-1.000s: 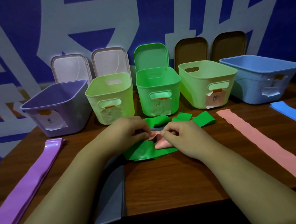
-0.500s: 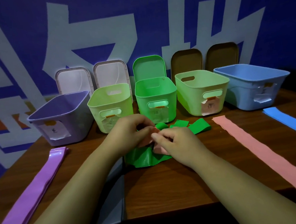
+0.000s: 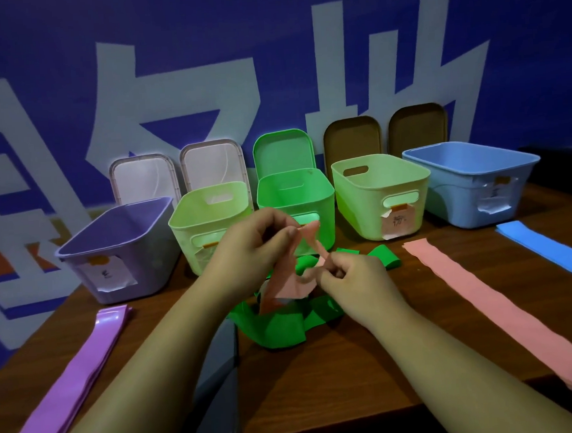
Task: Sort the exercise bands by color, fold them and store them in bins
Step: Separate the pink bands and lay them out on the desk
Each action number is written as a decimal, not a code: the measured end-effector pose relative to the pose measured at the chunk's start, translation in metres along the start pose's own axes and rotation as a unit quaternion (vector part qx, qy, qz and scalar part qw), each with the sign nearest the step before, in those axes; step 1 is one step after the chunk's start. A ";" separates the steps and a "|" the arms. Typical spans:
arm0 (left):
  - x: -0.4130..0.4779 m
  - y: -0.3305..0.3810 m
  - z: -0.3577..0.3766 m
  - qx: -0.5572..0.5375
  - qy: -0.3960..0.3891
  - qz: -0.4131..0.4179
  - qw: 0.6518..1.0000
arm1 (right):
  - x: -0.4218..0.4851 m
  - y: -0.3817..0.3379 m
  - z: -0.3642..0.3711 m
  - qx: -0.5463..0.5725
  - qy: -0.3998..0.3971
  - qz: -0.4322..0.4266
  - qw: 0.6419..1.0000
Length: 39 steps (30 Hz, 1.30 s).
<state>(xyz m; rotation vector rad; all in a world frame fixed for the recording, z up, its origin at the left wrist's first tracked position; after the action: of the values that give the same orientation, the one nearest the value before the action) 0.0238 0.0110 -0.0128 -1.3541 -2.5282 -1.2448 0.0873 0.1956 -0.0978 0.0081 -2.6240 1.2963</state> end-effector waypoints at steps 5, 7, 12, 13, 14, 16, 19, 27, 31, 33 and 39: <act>0.001 0.011 -0.021 0.003 0.157 0.025 0.987 | -0.002 0.007 -0.011 -0.014 0.064 0.084 0.994; -0.002 0.011 -0.032 0.004 0.223 0.034 0.974 | -0.003 0.009 -0.014 -0.019 0.074 0.114 0.991; -0.008 0.012 -0.034 0.098 0.193 0.019 0.976 | -0.003 0.009 -0.016 -0.031 0.082 0.124 0.988; -0.010 0.011 -0.033 0.128 0.182 0.016 0.975 | -0.003 0.010 -0.016 -0.025 0.087 0.122 0.988; -0.012 0.011 -0.033 0.156 0.169 0.017 0.973 | -0.003 0.010 -0.017 -0.014 0.095 0.121 0.988; -0.015 0.008 -0.036 0.201 0.102 0.029 0.974 | -0.001 0.012 -0.021 0.006 0.120 0.122 0.985; -0.017 0.001 -0.034 0.165 -0.152 -0.017 0.975 | -0.001 0.010 -0.024 0.014 0.135 0.119 0.984; -0.003 -0.006 -0.003 0.232 -0.201 -0.024 0.951 | -0.006 0.001 -0.024 0.018 0.142 0.067 0.987; 0.016 -0.002 0.016 0.266 -0.245 -0.019 0.932 | -0.008 -0.001 -0.026 0.036 0.157 0.031 0.987; 0.023 -0.002 0.026 0.244 -0.284 -0.033 0.927 | -0.010 -0.002 -0.027 0.040 0.165 0.017 0.985; 0.036 -0.007 0.047 0.199 -0.260 -0.018 0.945 | -0.010 0.001 -0.029 0.071 0.183 0.003 0.981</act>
<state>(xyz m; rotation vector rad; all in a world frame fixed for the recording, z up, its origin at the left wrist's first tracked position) 0.0121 0.0643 -0.0373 -1.6966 -2.9134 -0.3526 0.1023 0.2182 -0.0832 -0.1963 -2.2219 1.3377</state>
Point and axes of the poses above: each hand's wrist, its own x-axis towards the middle knuckle, its own z-axis out of the palm, y = z × x, the point moved 3 cm from there along x, towards the middle knuckle, and after that the axes turned 14 degrees about -y, right-handed, at the moved point
